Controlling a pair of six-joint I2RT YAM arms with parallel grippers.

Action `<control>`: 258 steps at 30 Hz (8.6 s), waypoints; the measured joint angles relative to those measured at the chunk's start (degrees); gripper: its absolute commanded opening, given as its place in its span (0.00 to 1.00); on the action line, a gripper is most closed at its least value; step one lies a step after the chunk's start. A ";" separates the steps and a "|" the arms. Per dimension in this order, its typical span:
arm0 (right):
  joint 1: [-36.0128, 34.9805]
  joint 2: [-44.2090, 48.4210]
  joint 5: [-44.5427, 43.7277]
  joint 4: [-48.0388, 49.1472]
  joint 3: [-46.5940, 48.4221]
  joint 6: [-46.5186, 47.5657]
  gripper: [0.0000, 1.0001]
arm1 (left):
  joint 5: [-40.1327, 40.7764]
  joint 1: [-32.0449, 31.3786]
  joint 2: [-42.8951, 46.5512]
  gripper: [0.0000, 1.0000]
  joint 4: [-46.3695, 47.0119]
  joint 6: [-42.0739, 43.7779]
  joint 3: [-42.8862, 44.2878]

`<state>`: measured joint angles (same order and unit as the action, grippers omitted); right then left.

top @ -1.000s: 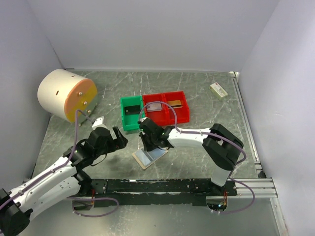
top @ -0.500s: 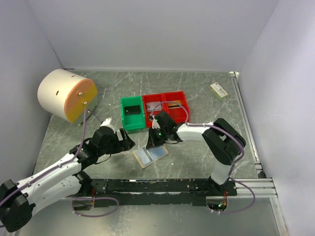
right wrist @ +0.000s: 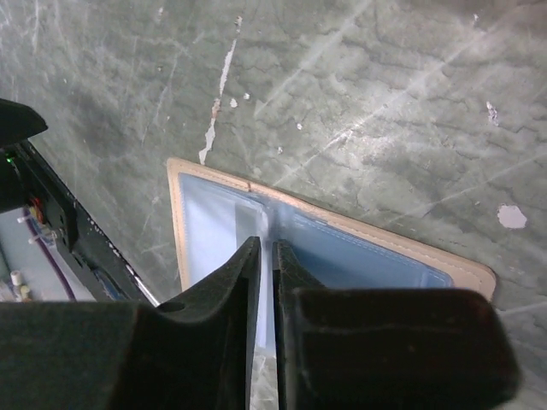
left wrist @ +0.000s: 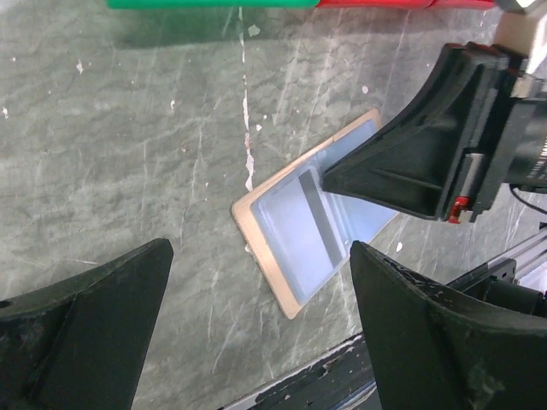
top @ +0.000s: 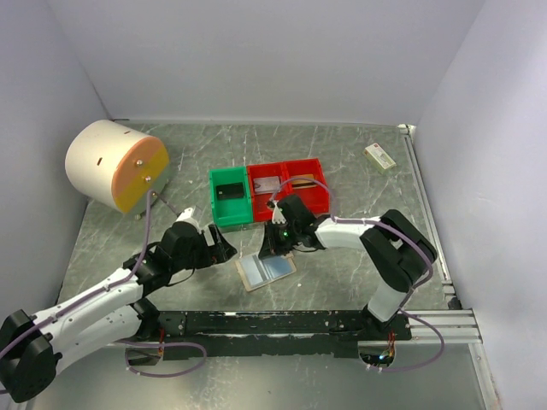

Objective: Take the credit cards out of the card holder

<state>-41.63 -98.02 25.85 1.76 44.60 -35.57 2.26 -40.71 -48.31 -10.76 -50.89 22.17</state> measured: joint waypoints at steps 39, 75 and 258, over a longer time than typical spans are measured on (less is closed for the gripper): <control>-14.16 3.76 -29.11 -16.41 8.33 8.55 0.65 | 7.85 0.00 6.19 0.99 -8.76 -6.54 -1.88; -19.15 -3.74 -34.21 -20.59 16.00 4.11 0.66 | 11.69 0.00 11.78 0.99 -14.45 -9.38 -1.79; -8.66 8.46 -24.33 -16.70 1.60 -2.84 0.50 | 10.69 -13.40 -21.62 0.60 0.35 -4.87 6.45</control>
<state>-50.28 -89.56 1.52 -14.94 46.19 -38.41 12.95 -54.11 -69.93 -10.41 -55.77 28.62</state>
